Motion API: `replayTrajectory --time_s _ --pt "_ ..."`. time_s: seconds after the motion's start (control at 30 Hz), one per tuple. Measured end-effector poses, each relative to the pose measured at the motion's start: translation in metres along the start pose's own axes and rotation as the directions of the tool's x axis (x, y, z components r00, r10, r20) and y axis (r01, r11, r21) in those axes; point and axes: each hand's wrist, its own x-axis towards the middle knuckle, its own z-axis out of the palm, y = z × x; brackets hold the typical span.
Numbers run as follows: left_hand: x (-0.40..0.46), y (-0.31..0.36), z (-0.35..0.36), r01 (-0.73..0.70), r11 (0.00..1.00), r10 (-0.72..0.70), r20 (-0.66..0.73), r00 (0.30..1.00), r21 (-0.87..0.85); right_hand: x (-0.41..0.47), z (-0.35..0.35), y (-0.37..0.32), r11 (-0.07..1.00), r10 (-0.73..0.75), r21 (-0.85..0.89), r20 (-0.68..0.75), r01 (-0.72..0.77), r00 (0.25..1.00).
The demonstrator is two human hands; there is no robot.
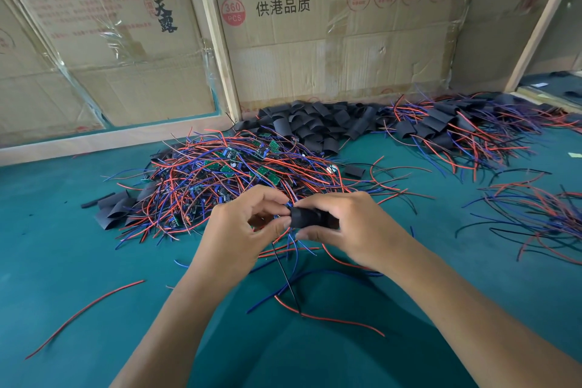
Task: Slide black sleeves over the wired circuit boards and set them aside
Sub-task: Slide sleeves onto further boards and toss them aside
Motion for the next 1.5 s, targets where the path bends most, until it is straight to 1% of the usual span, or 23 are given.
replayTrajectory --time_s 0.1,0.23,0.4,0.5,0.63,0.7,0.73,0.8,0.87,0.93,1.0,1.1,1.17,1.23,1.27,1.3,1.37,1.4,1.43,1.5 --pt "0.0 0.0 0.0 -0.015 0.999 0.012 0.048 0.999 0.045 0.0 -0.001 0.001 1.0 -0.013 -0.023 -0.003 0.013 1.0" --pt "-0.001 0.001 -0.001 -0.029 0.997 0.023 0.074 0.997 0.069 0.001 -0.001 0.003 0.999 -0.026 -0.037 0.001 0.026 1.0" --pt "-0.003 0.004 -0.001 -0.04 0.994 0.03 0.094 0.995 0.104 -0.001 0.0 0.001 0.999 0.012 -0.048 -0.006 -0.012 1.0" --pt "-0.003 0.005 -0.001 -0.023 0.996 0.015 0.092 0.996 0.083 -0.003 0.001 -0.001 0.998 0.05 -0.036 -0.012 -0.05 0.999" --pt "-0.003 0.004 0.003 -0.004 1.0 0.001 0.094 0.996 0.025 -0.003 0.0 -0.002 0.992 0.024 -0.123 0.008 -0.023 1.0" --pt "-0.002 0.0 0.005 -0.007 1.0 0.008 0.03 1.0 -0.023 -0.003 -0.005 0.001 0.987 0.046 -0.155 -0.014 -0.048 0.999" --pt "-0.001 -0.003 0.005 -0.018 1.0 0.017 -0.035 0.999 -0.016 -0.003 -0.01 0.003 0.983 0.059 -0.17 -0.046 -0.066 0.997" --pt "0.001 -0.013 0.004 -0.022 0.996 0.036 -0.173 0.984 0.084 -0.001 -0.024 0.011 0.972 0.093 -0.199 -0.164 -0.125 0.982" --pt "0.001 -0.021 0.003 0.024 0.988 0.015 -0.243 0.97 0.155 0.003 -0.042 0.022 0.951 0.149 -0.218 -0.304 -0.221 0.941" --pt "0.002 -0.03 0.005 0.048 0.976 0.003 -0.234 0.972 0.214 0.01 -0.061 0.037 0.915 0.198 -0.252 -0.398 -0.314 0.896" --pt "0.002 -0.035 0.008 0.023 0.957 0.037 -0.201 0.979 0.289 0.019 -0.08 0.057 0.855 0.255 -0.313 -0.439 -0.412 0.862" --pt "0.004 -0.036 0.01 -0.001 0.932 0.076 -0.194 0.978 0.362 0.033 -0.112 0.092 0.753 0.318 -0.376 -0.51 -0.54 0.799" --pt "0.003 -0.035 0.009 -0.02 0.922 0.104 -0.199 0.974 0.386 0.045 -0.135 0.117 0.664 0.366 -0.424 -0.534 -0.616 0.762" --pt "0.003 -0.036 0.006 -0.034 0.915 0.129 -0.211 0.969 0.401 0.056 -0.153 0.139 0.563 0.437 -0.471 -0.528 -0.679 0.728" --pt "0.003 -0.037 0.005 -0.036 0.915 0.135 -0.221 0.966 0.402 0.06 -0.16 0.15 0.535 0.483 -0.487 -0.495 -0.691 0.722" --pt "0.003 -0.037 0.004 -0.037 0.916 0.137 -0.226 0.964 0.401 0.064 -0.165 0.159 0.51 0.547 -0.507 -0.433 -0.695 0.717" --pt "0.004 -0.038 0.003 -0.032 0.916 0.132 -0.225 0.965 0.401 0.066 -0.166 0.168 0.409 0.666 -0.606 -0.314 -0.683 0.677" --pt "0.004 -0.038 0.003 -0.035 0.913 0.136 -0.221 0.966 0.407 0.067 -0.161 0.168 0.382 0.669 -0.647 -0.299 -0.66 0.68" --pt "0.004 -0.038 0.004 -0.041 0.908 0.142 -0.215 0.966 0.417 0.069 -0.152 0.165 0.418 0.63 -0.652 -0.294 -0.633 0.719" --pt "0.005 -0.038 0.004 -0.043 0.899 0.147 -0.208 0.967 0.436 0.071 -0.126 0.152 0.605 0.509 -0.59 -0.231 -0.535 0.829"
